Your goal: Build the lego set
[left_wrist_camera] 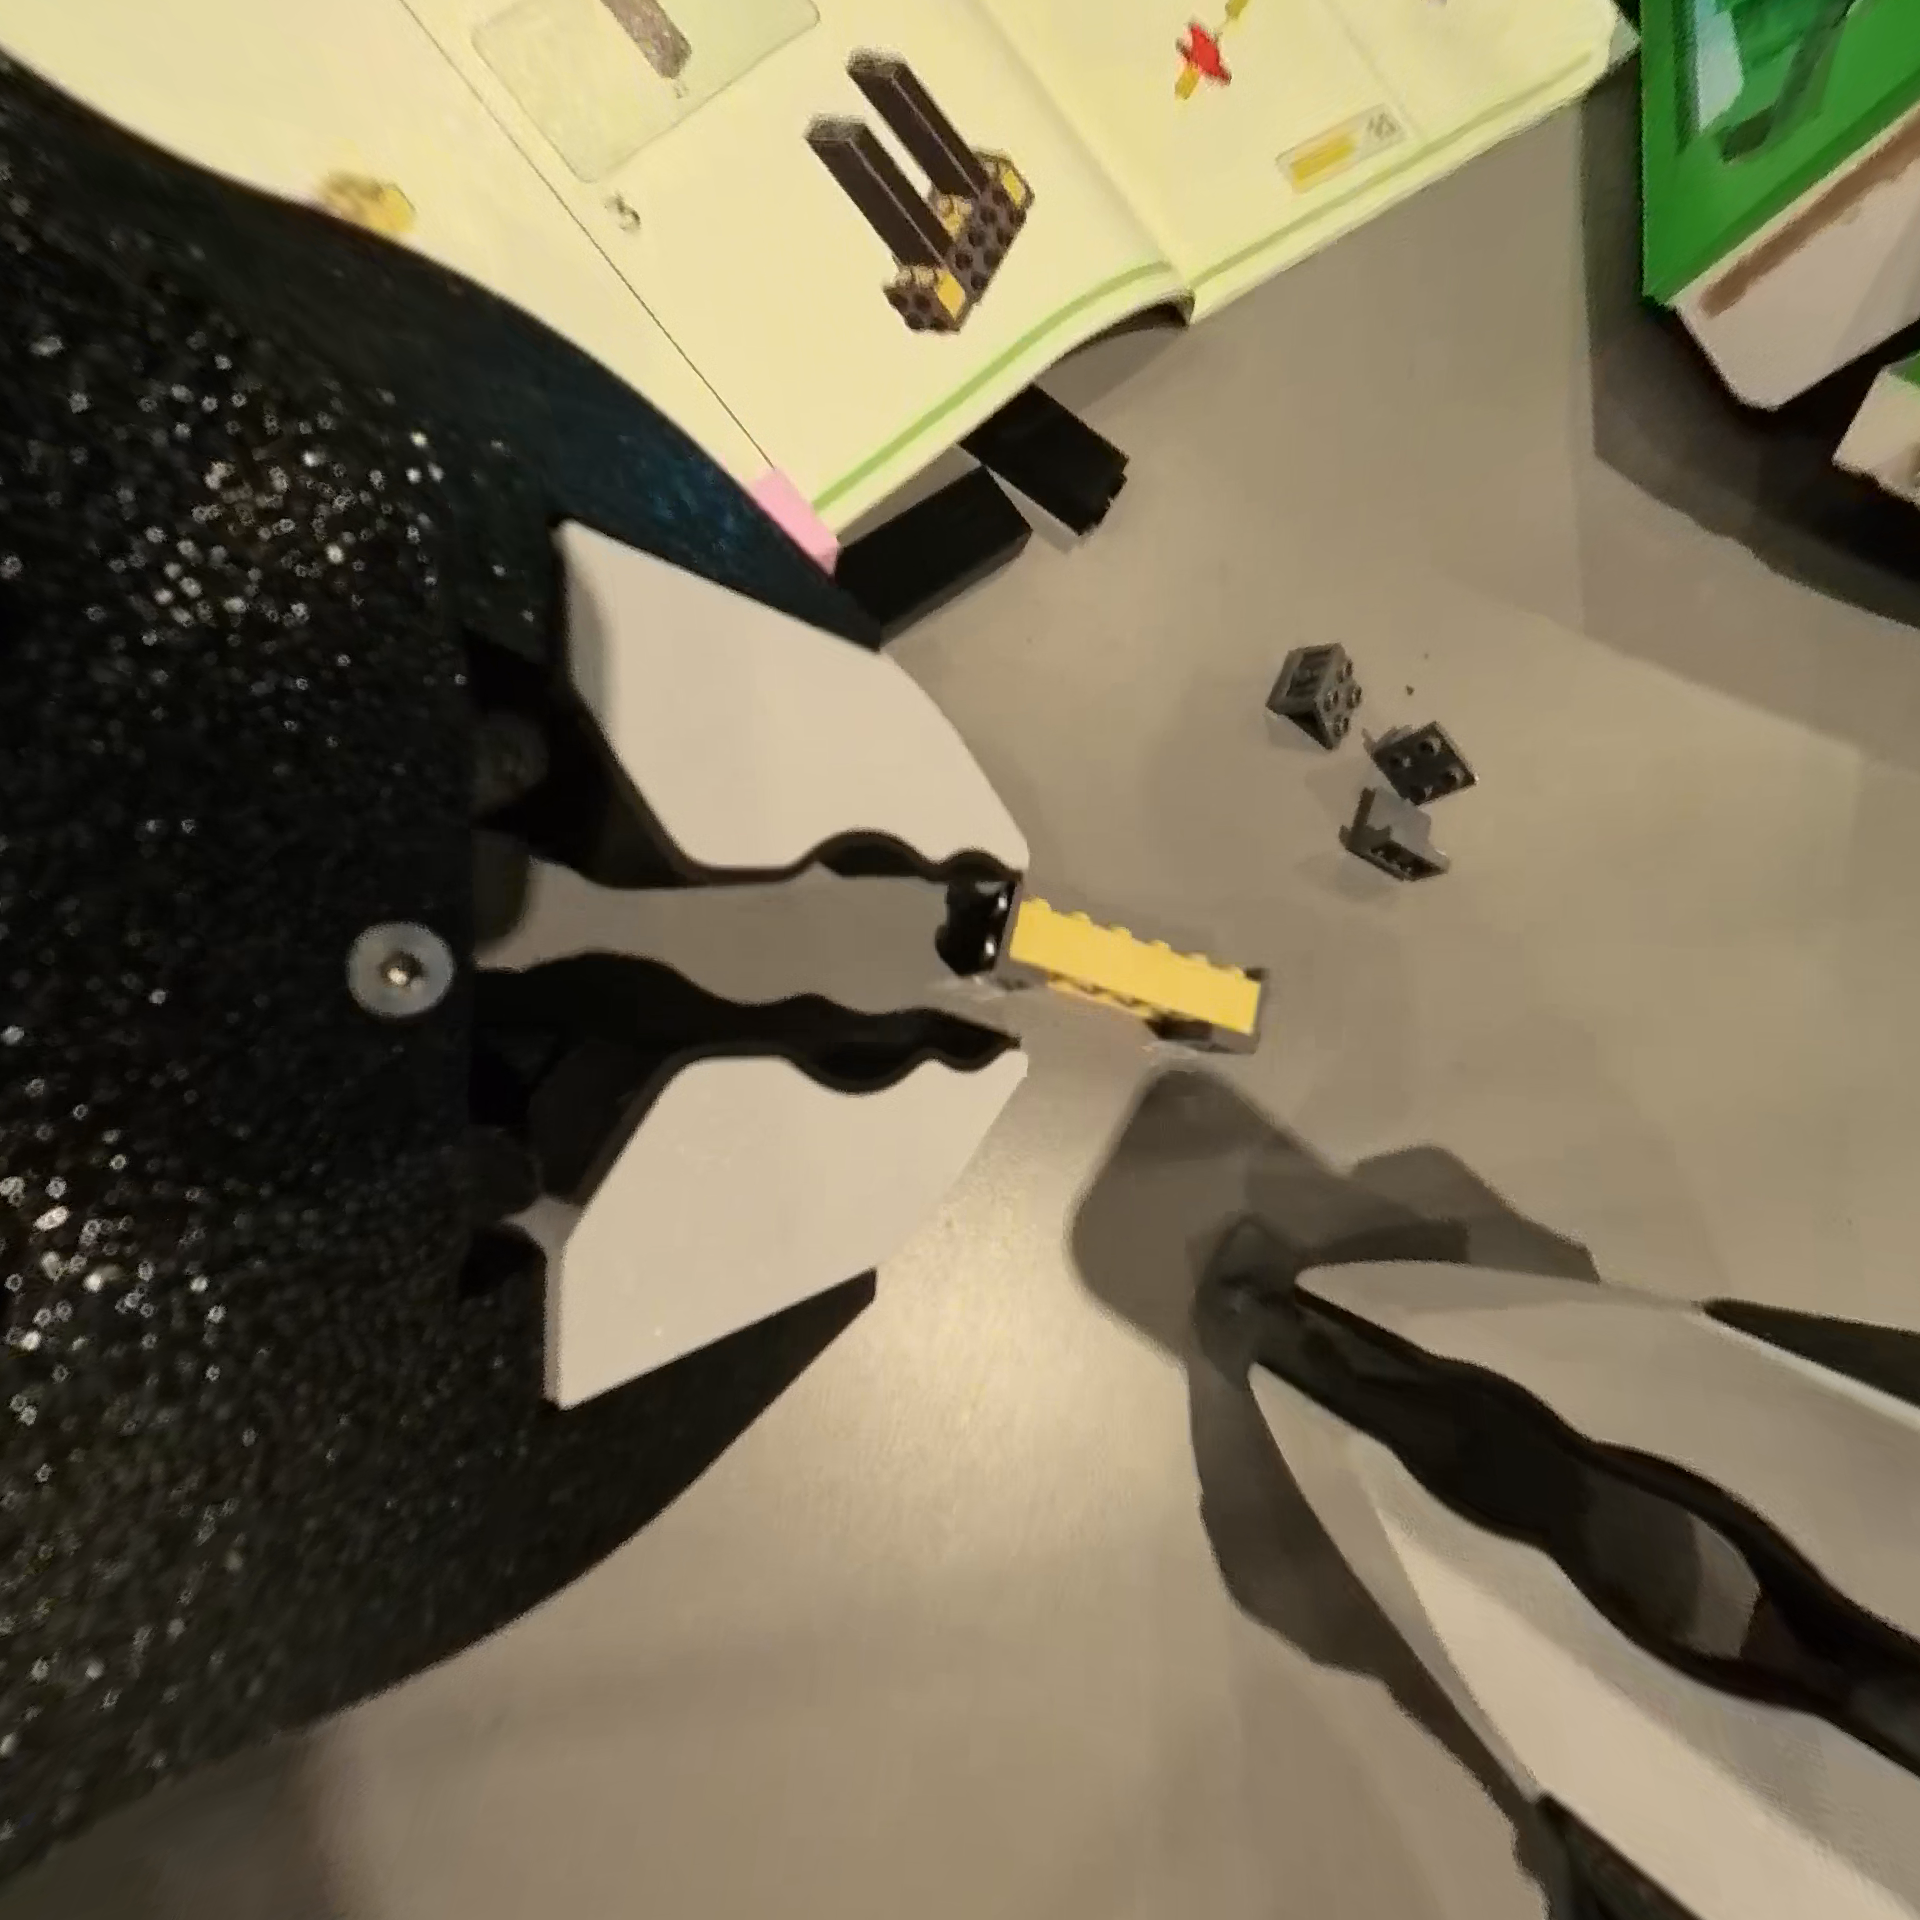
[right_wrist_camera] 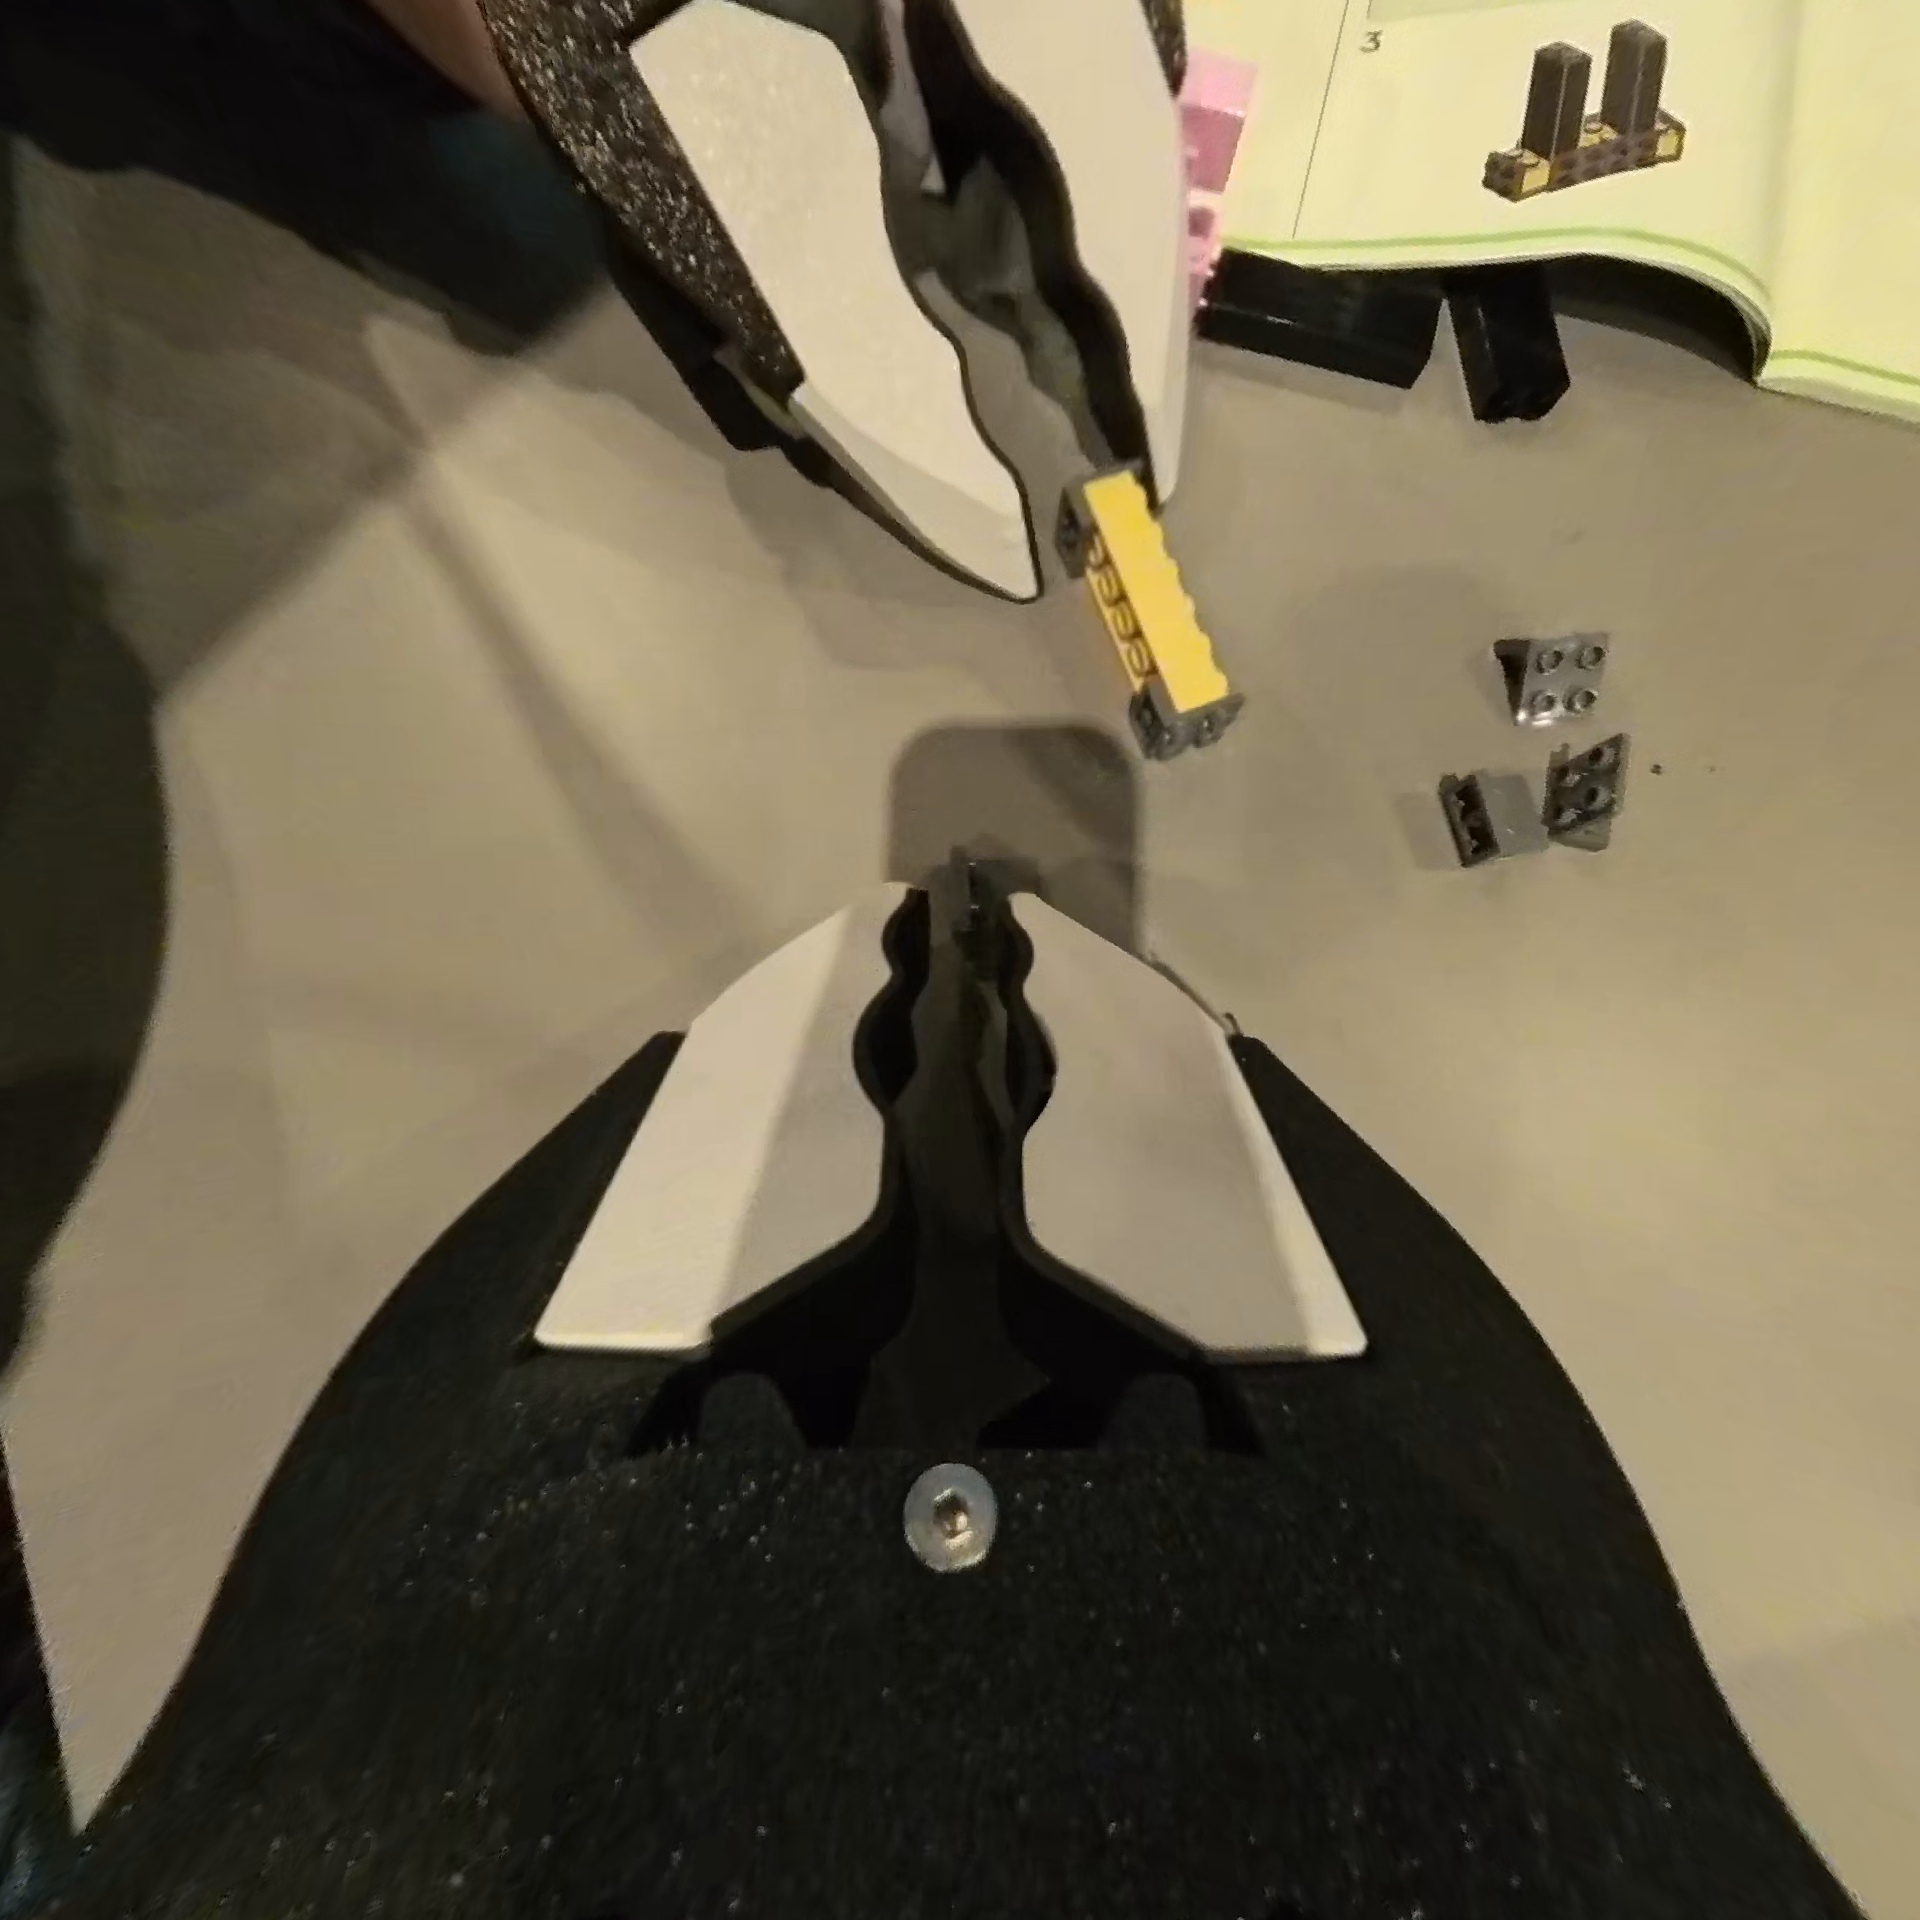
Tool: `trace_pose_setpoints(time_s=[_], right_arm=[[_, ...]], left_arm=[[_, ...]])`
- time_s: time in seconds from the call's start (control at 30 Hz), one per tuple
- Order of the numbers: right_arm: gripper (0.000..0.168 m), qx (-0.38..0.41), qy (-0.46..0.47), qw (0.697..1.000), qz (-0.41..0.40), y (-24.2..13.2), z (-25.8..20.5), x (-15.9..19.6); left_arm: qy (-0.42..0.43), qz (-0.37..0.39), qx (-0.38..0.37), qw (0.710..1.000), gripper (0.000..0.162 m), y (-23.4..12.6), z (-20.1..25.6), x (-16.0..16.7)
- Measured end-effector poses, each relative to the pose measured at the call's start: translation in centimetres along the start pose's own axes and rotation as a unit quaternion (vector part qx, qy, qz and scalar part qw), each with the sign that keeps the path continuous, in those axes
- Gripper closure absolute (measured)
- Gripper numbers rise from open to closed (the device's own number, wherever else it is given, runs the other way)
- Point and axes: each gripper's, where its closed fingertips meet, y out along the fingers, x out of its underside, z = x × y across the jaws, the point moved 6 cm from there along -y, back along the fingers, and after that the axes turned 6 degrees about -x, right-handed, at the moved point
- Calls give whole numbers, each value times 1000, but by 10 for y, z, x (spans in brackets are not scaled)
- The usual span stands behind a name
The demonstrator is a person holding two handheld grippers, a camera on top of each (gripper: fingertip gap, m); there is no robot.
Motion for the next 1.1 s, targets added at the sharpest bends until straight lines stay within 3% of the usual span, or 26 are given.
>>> trace_pose_setpoints(time_s=[0.03,0.17,0.27,0.3,0.5,0.7,0.8,0.87,1.1], right_arm=[[157,1,-1,1000,-2,1,0,1],[163,1,1,1000,3,3,0,1],[164,1,5,999,38,-2,-1,-5],[164,-9,9,998,57,-6,-3,-9],[164,-131,-6,975,182,-29,-33,-43],[164,-241,16,893,381,-48,-50,-71],[164,-246,34,853,459,-51,-48,-78],[164,-230,17,847,479,-51,-51,-81],[164,-189,-54,842,501,-60,-64,-88]], left_arm=[[3,1,-5,1000,128,-1,0,0],[2,2,-10,1000,111,-5,2,2],[0,15,-24,1000,91,-13,5,4],[5,37,-23,999,92,-18,10,1],[41,186,8,982,114,-57,53,-25],[-53,349,35,935,122,-90,72,-47],[-55,362,-45,929,123,-101,69,-59],[-43,355,-68,931,126,-104,73,-67],[-90,391,-41,915,145,-119,78,-79]])
